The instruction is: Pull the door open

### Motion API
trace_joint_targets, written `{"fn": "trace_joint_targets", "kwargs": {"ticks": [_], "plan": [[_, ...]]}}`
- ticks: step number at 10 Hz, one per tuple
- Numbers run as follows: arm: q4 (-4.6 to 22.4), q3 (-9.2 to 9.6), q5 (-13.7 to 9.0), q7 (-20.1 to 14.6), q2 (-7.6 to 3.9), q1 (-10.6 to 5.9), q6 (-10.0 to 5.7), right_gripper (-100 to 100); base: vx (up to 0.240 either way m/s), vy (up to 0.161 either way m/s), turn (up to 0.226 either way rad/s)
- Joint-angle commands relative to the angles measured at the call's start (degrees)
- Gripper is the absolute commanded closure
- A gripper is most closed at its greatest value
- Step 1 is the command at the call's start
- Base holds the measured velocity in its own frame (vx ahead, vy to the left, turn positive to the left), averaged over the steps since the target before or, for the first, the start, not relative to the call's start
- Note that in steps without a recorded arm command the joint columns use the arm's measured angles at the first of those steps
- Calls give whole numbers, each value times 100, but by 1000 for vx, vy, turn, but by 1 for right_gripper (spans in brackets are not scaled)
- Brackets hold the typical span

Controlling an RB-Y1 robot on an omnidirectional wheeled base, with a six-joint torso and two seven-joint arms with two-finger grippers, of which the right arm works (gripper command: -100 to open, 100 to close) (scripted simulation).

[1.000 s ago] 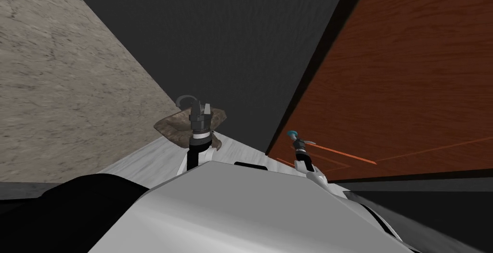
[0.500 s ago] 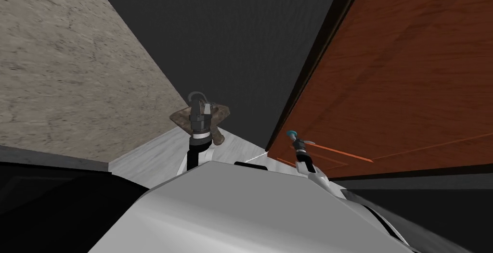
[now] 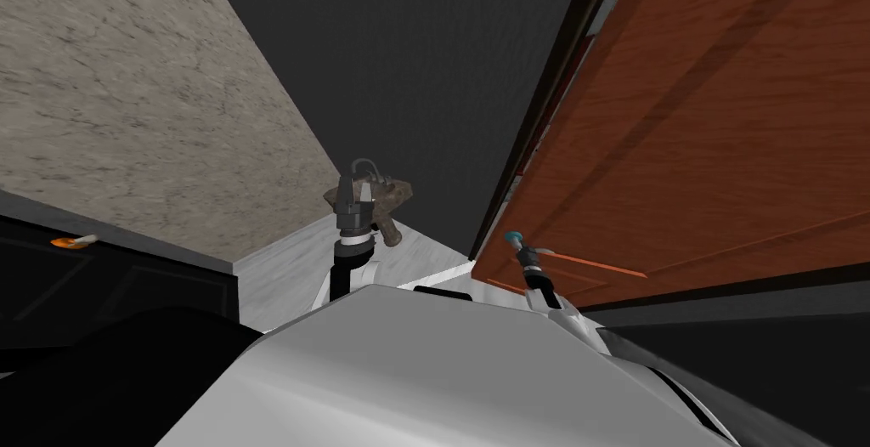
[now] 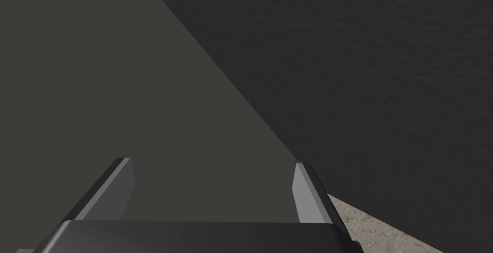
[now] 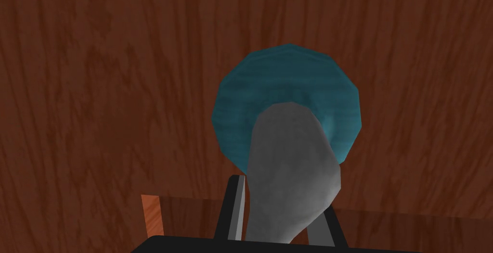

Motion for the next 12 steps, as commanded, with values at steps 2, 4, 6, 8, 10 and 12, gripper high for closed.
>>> {"fn": "trace_joint_targets", "kwargs": {"ticks": [2,4,6,8,10,12], "plan": [[-20,111,65,-138,-62,79,-97,100,-121,-27,51],[-51,225,135,-281,-146,150,-215,100,-231,-87,111],[-93,379,229,-475,-260,246,-375,100,-267,-82,128],[-127,501,304,-628,-351,323,-502,100,-241,-74,79],[-61,551,332,-689,-376,400,-657,100,-107,-28,49],[-65,625,381,-816,-489,525,-869,100,-179,-60,85]]}}
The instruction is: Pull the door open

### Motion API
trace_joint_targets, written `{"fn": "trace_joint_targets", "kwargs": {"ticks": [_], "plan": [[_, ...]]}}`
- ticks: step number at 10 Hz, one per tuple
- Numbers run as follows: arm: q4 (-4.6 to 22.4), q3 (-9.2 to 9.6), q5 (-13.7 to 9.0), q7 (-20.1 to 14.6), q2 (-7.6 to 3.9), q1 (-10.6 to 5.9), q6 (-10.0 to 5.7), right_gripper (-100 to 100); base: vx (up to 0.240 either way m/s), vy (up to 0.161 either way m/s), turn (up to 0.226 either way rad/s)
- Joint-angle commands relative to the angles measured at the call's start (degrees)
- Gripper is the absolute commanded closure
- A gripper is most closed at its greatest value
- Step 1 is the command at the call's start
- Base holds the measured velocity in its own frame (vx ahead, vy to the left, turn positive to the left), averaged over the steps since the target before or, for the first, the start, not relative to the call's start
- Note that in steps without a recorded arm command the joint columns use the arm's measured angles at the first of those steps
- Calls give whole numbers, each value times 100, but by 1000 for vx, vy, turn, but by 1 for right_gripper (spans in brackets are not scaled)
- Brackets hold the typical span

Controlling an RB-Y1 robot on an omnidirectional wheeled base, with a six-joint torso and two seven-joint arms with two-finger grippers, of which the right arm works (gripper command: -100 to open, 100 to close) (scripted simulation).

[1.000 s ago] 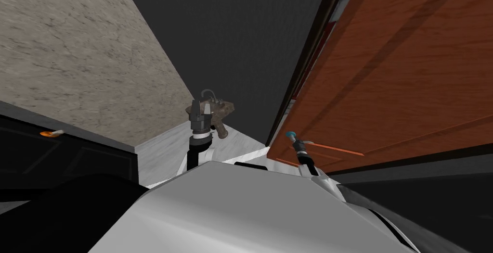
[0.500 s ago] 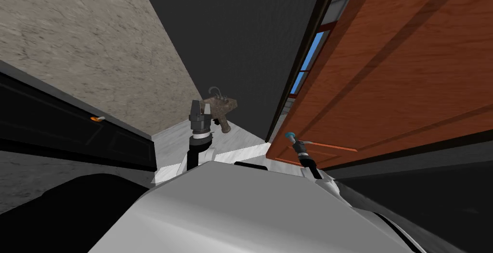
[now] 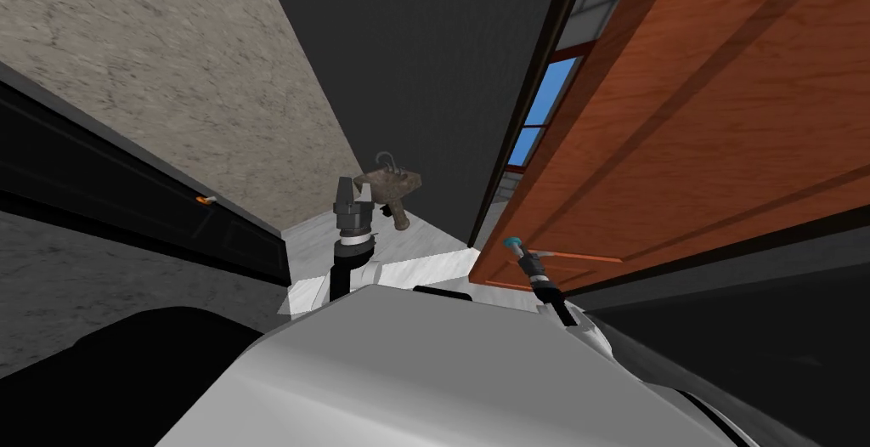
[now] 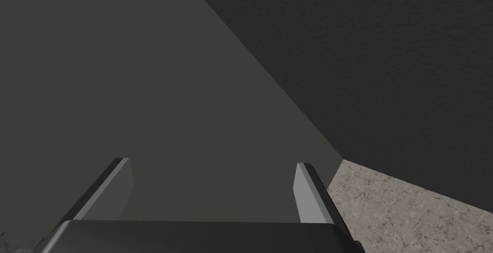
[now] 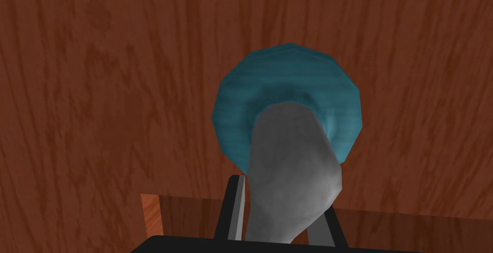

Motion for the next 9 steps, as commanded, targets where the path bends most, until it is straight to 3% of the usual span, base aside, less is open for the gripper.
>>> {"fn": "trace_joint_targets", "kwargs": {"ticks": [1,2,3,4,8,9], "plan": [[33,53,37,-93,-87,94,-188,100,-102,-41,51],[30,111,75,-192,-175,191,-352,100,-135,-59,90],[30,111,75,-192,-175,191,-352,100,-100,-43,34],[27,167,112,-289,-261,286,-513,100,-107,-39,59],[20,292,195,-505,-454,498,-871,100,-124,-48,58],[69,285,186,-475,-411,428,-821,100,-62,-25,14]]}}
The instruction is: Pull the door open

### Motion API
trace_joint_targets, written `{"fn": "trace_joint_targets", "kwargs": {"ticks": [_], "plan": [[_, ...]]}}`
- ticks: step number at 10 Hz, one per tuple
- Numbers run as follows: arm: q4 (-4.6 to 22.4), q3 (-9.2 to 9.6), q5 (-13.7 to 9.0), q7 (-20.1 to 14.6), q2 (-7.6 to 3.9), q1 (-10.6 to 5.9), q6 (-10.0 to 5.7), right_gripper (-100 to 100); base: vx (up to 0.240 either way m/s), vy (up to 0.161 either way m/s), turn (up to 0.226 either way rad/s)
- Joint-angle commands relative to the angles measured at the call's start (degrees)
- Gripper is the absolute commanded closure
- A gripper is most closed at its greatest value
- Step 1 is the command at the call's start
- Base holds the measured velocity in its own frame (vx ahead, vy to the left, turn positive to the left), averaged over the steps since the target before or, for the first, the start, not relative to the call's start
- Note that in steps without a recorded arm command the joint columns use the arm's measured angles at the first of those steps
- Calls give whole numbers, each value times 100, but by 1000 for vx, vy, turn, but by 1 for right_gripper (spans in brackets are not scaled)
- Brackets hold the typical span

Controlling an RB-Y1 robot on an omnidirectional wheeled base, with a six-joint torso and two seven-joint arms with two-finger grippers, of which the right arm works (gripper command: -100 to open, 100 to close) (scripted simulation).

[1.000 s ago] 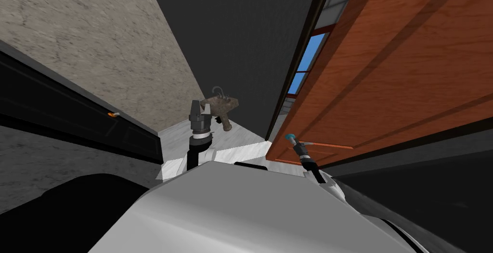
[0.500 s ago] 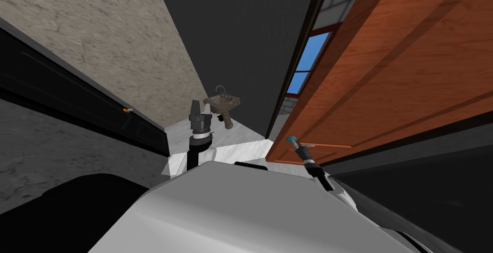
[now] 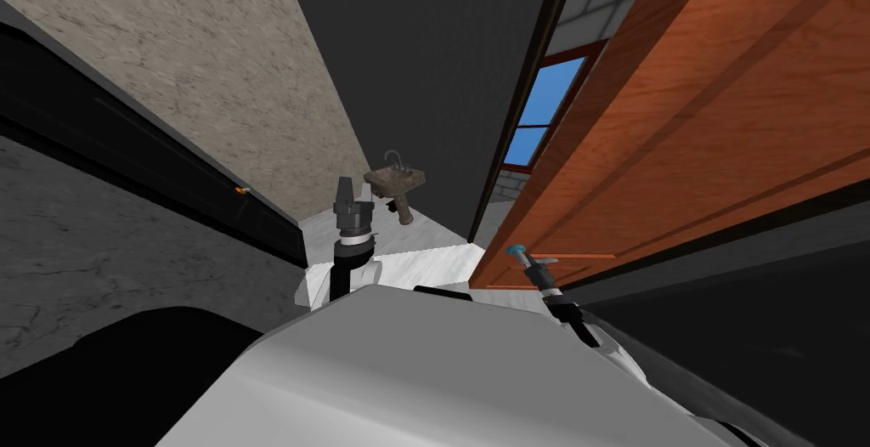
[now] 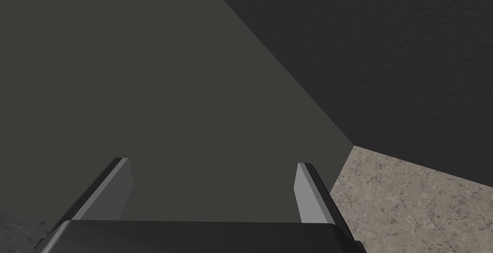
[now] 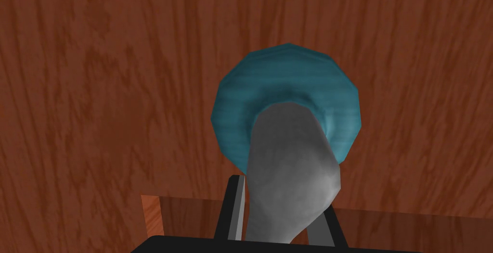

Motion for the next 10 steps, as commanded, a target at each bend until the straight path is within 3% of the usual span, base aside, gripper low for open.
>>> {"fn": "trace_joint_targets", "kwargs": {"ticks": [1,10], "plan": [[54,5,8,-27,-37,35,-113,100,-135,-35,183],[344,33,53,-170,-236,225,-720,100,-200,-97,163]]}}
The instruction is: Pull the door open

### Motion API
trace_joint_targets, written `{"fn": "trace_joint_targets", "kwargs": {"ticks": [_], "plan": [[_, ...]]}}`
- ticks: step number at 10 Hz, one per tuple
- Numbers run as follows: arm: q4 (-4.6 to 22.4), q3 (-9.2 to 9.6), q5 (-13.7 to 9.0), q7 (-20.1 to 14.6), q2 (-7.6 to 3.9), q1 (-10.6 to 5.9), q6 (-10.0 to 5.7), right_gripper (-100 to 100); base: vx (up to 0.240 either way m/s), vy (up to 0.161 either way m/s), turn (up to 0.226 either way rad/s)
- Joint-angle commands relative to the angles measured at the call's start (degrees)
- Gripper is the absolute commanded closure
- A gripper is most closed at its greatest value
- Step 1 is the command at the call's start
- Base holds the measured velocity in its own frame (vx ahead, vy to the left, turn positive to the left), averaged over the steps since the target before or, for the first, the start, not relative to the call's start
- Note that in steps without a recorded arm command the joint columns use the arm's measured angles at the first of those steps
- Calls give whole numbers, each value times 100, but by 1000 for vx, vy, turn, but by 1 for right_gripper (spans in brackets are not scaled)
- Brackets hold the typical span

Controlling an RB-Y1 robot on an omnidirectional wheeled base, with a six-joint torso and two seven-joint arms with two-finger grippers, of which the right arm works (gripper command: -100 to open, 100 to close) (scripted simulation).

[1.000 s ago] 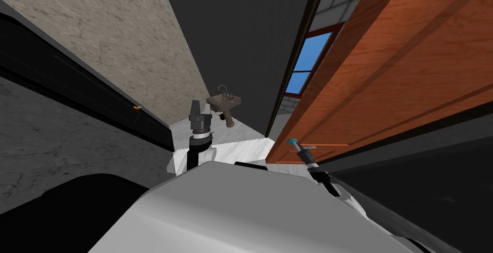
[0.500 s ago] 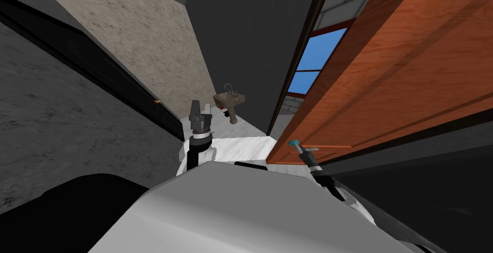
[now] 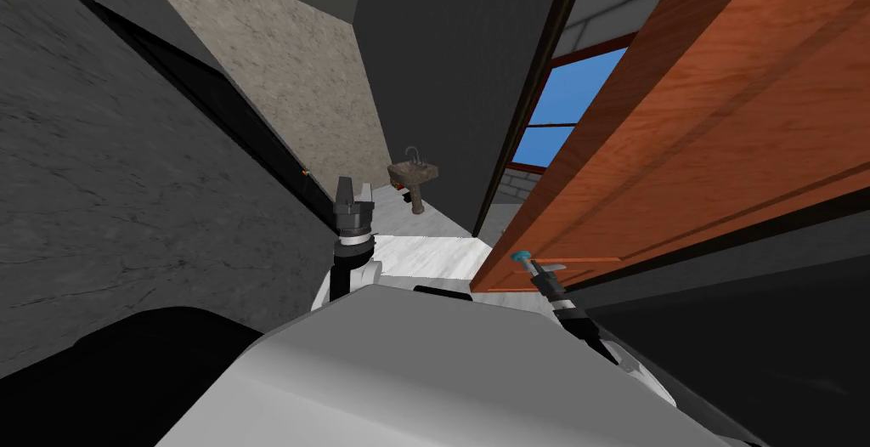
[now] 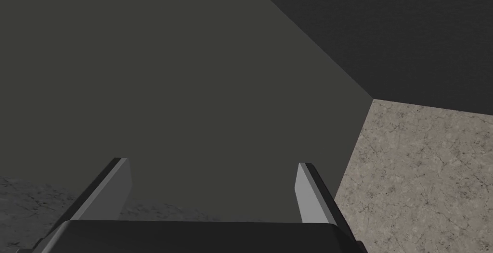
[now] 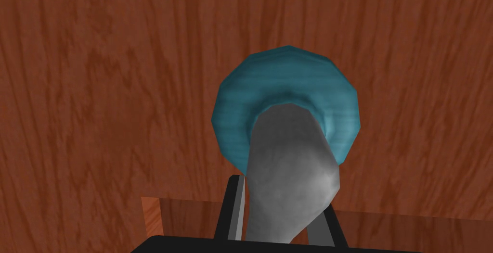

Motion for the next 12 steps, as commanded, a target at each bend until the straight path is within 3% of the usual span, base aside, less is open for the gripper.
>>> {"fn": "trace_joint_targets", "kwargs": {"ticks": [1,12], "plan": [[0,0,0,0,0,0,0,100,-81,-30,28],[327,-41,-8,-57,-127,152,-515,100,-194,-91,180]]}}
